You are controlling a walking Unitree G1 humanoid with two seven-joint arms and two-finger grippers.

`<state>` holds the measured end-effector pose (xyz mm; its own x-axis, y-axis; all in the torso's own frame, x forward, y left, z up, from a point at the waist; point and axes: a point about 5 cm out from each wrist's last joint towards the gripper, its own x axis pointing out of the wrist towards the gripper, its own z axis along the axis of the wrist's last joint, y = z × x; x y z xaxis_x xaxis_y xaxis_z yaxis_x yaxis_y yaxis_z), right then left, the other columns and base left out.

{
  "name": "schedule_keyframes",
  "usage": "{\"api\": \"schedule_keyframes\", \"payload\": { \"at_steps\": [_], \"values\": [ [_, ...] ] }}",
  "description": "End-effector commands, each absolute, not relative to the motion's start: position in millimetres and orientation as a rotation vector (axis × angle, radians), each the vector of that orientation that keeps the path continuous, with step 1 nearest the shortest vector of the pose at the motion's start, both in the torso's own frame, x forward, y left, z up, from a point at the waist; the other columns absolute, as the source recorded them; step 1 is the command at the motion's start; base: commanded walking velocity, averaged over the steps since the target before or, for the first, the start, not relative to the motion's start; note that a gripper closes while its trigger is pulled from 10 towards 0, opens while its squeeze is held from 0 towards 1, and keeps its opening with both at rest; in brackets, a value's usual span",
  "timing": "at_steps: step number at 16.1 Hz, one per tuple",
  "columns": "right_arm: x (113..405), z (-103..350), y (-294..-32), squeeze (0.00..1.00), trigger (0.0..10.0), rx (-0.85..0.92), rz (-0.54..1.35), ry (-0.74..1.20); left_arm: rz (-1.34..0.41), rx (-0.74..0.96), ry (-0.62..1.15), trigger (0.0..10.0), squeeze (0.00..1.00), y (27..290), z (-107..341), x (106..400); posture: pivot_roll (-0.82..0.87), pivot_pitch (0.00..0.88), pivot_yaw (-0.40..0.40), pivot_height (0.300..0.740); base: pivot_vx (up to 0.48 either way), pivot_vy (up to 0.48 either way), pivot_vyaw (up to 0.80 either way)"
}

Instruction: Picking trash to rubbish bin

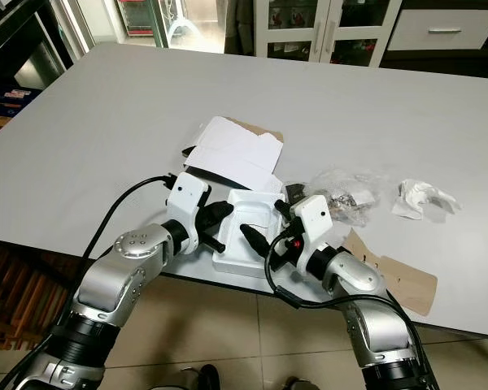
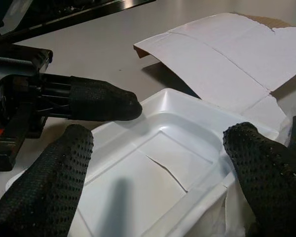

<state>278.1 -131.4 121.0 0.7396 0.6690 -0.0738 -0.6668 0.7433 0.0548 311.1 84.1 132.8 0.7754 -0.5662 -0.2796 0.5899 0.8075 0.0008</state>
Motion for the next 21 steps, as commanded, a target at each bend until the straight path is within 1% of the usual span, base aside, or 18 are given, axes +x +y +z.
{"api": "schedule_keyframes", "payload": {
  "at_steps": [1, 3, 5, 6, 7, 9, 10, 13, 15, 16, 17, 18, 19, 21],
  "values": [
    [276.7, 120.0, -131.5, 0.0, 10.0, 0.026, 0.727, 0.09, -0.633, 0.102, 0.351, 0.0, 0.0, 84.5, 117.4, 306.9, -0.07, 0.135, 0.077, 0.74, 0.0, 0.0, 0.0],
    [277.2, 120.0, -131.5, 0.0, 10.0, 0.027, 0.725, 0.089, -0.621, 0.117, 0.346, 0.0, 0.0, 86.3, 117.2, 308.3, -0.07, 0.134, 0.078, 0.74, 0.0, 0.0, 0.0],
    [278.1, 120.3, -131.8, 0.0, 10.0, 0.026, 0.718, 0.086, -0.624, 0.131, 0.297, 0.0, 0.0, 85.1, 122.5, 309.9, -0.07, 0.132, 0.078, 0.74, 0.0, 0.0, 0.0],
    [279.1, 120.5, -132.3, 0.0, 10.0, 0.025, 0.71, 0.083, -0.59, 0.112, 0.233, 10.0, 0.0, 84.8, 131.6, 314.0, -0.07, 0.132, 0.078, 0.74, 0.0, 0.0, 0.0],
    [280.3, 120.9, -133.0, 0.0, 10.0, 0.024, 0.7, 0.08, -0.549, 0.08, 0.14, 10.0, 0.0, 85.2, 145.9, 319.4, -0.07, 0.132, 0.078, 0.74, 0.0, 0.0, 0.0],
    [281.4, 121.1, -133.7, 0.0, 10.0, 0.024, 0.692, 0.078, -0.524, 0.049, 0.058, 10.0, 0.0, 86.8, 161.3, 324.2, -0.07, 0.13, 0.078, 0.74, 0.0, 0.0, 0.0],
    [281.7, 121.0, -133.4, 0.0, 10.0, 0.024, 0.693, 0.079, -0.515, 0.074, 0.041, 10.0, 0.0, 88.3, 164.1, 326.0, -0.07, 0.129, 0.079, 0.74, 0.0, 0.0, 0.0],
    [281.5, 120.6, -133.1, 0.0, 10.0, 0.024, 0.694, 0.078, -0.503, 0.063, 0.017, 10.0, 0.0, 89.6, 167.3, 327.0, -0.07, 0.127, 0.079, 0.74, 0.0, 0.0, 0.0],
    [281.6, 120.2, -132.5, 0.0, 10.0, 0.022, 0.698, 0.08, -0.531, 0.045, 0.017, 10.0, 0.0, 87.0, 167.0, 325.6, -0.06, 0.126, 0.078, 0.74, 0.0, 0.0, 0.0],
    [281.6, 120.2, -132.5, 0.0, 10.0, 0.022, 0.698, 0.08, -0.538, 0.037, 0.018, 9.8, 0.0, 86.5, 167.0, 325.2, -0.06, 0.126, 0.078, 0.74, 0.0, 0.0, 0.0],
    [281.7, 119.9, -132.3, 0.0, 10.0, 0.022, 0.698, 0.08, -0.531, 0.025, 0.016, 10.0, 0.13, 87.5, 167.7, 325.8, -0.06, 0.127, 0.079, 0.74, 0.0, 0.0, 0.0],
    [281.7, 119.0, -132.3, 0.0, 10.0, 0.022, 0.697, 0.082, -0.489, 0.009, 0.002, 10.0, 0.62, 93.3, 171.0, 330.3, -0.06, 0.126, 0.079, 0.74, 0.0, 0.0, 0.0],
    [281.7, 118.6, -132.3, 0.0, 10.0, 0.022, 0.697, 0.083, -0.458, -0.005, -0.009, 10.0, 1.0, 97.4, 174.1, 333.0, -0.06, 0.126, 0.08, 0.74, 0.0, 0.0, 0.0],
    [281.8, 118.3, -131.9, 0.0, 10.0, 0.023, 0.697, 0.083, -0.446, -0.053, -0.011, 10.0, 1.0, 102.2, 177.8, 335.6, -0.06, 0.122, 0.081, 0.74, 0.0, 0.0, 0.0]
  ]
}}
